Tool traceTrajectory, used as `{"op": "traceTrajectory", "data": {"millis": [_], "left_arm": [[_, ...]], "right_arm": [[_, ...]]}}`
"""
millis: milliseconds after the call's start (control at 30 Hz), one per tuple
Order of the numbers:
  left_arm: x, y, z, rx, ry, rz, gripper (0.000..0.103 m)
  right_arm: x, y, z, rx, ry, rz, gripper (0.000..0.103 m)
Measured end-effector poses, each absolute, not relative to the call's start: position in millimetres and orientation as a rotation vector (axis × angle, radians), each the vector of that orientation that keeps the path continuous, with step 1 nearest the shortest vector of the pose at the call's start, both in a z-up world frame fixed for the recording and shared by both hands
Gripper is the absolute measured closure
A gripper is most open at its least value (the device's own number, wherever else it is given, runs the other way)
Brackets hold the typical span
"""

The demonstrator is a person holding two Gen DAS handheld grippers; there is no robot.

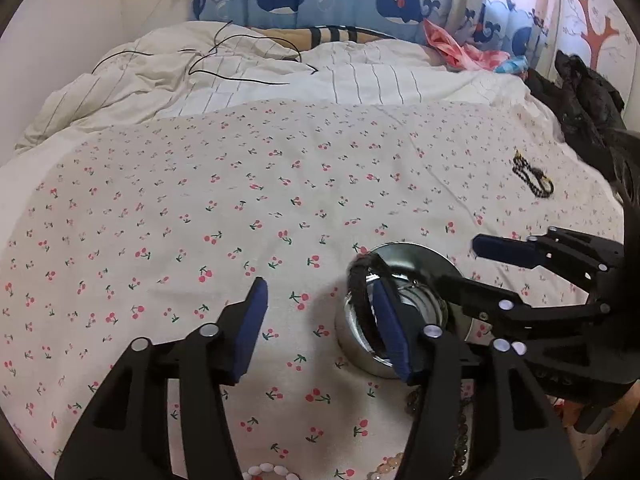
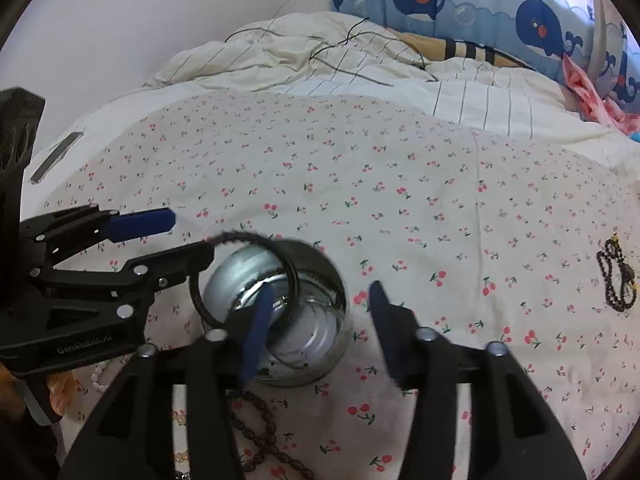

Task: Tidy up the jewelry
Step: 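Move the left tool to the white bead bracelet and grasp it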

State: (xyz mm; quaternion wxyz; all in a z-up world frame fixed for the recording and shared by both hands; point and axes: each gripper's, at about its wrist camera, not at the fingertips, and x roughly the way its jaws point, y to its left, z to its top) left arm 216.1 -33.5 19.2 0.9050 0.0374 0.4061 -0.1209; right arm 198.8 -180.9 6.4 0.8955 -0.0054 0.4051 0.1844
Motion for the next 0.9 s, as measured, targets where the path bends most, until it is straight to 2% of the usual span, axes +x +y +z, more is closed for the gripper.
{"op": "traceTrajectory", "data": {"millis": [133, 267, 333, 600, 700, 900], "left_arm": [[216.3, -16.3, 27.3, 0.014, 0.846, -0.254, 0.046], [210.2, 6.4, 31.9, -0.025, 0.876, -0.256, 0.036], [202.4, 22.5, 28.7, -0.06, 0.903, -0.258, 0.034], [156.8, 84.9, -7.5, -0.118, 1.054, -0.21, 0.033], [144.0, 88.5, -21.5, -0.103, 1.102, -0.222, 0.033], [137.1, 77.7, -42.5, -0.049, 1.135, -0.228, 0.031]], "right_arm": [[198.4, -192.2, 17.3, 0.047, 0.822, 0.381, 0.052], [196.5, -198.5, 26.8, 0.094, 0.826, 0.422, 0.052], [192.1, -197.2, 29.6, 0.115, 0.853, 0.482, 0.052], [140.4, -143.8, 12.8, -0.003, 1.003, 0.778, 0.051], [124.8, -119.6, -2.0, -0.112, 1.031, 0.789, 0.051], [124.5, -111.0, -22.0, -0.147, 1.078, 0.771, 0.051]]}}
